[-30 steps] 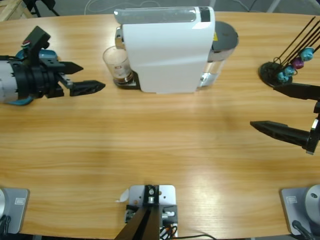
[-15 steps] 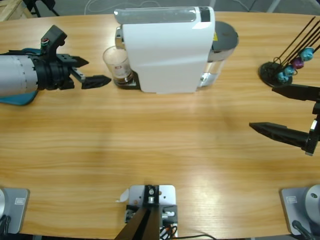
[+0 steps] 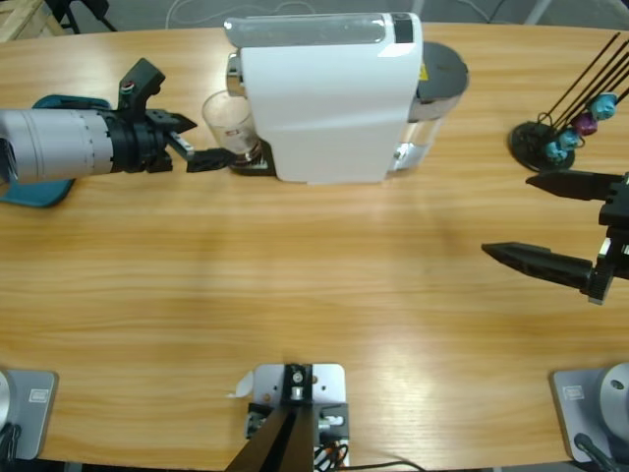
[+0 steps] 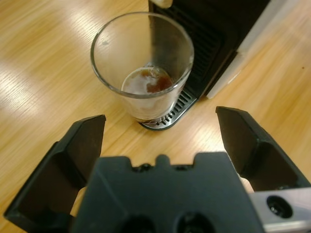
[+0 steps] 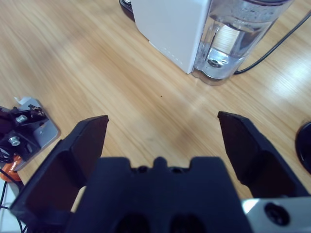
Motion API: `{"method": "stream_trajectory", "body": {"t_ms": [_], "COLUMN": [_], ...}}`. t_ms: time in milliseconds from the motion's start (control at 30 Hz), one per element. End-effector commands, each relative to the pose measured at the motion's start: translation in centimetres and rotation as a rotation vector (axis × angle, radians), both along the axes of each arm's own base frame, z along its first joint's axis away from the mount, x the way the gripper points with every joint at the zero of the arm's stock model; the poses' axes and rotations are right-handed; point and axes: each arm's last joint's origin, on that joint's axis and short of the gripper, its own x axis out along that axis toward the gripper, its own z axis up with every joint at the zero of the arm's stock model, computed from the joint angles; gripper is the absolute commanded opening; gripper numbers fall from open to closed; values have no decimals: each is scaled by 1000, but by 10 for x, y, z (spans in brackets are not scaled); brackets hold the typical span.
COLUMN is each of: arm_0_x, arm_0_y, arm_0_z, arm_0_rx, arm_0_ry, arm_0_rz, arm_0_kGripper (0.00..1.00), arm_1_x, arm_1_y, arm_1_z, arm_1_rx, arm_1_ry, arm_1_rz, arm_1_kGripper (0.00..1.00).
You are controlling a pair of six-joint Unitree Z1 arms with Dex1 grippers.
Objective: Pour coffee
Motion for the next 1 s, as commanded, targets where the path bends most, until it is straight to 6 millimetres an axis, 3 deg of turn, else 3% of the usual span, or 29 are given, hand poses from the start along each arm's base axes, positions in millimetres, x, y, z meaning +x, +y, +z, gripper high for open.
{"method": "stream_trajectory", "body": {"t_ms": [33, 900, 967, 1000], "arm_0_x": [17, 49, 50, 50], "arm_0_y": [-4, -28, -29, -29], "arm_0_z": [-15, -27, -28, -29], "arm_0_rx": [32, 19, 21, 21], "arm_0_ry": [10, 13, 13, 15], "arm_0_rz": [-15, -65, -68, -68], "arm_0_kGripper": [1000, 997, 922, 827], "arm_1_x": [3, 7, 7, 8], "arm_1_y": [5, 8, 9, 9], "arm_1_z": [-5, -7, -7, -7], "arm_1_rx": [-16, -32, -34, -34], "arm_1_ry": [55, 78, 81, 81], "arm_1_rz": [17, 19, 19, 19], "arm_1_kGripper": [1000, 1000, 1000, 1000]}}
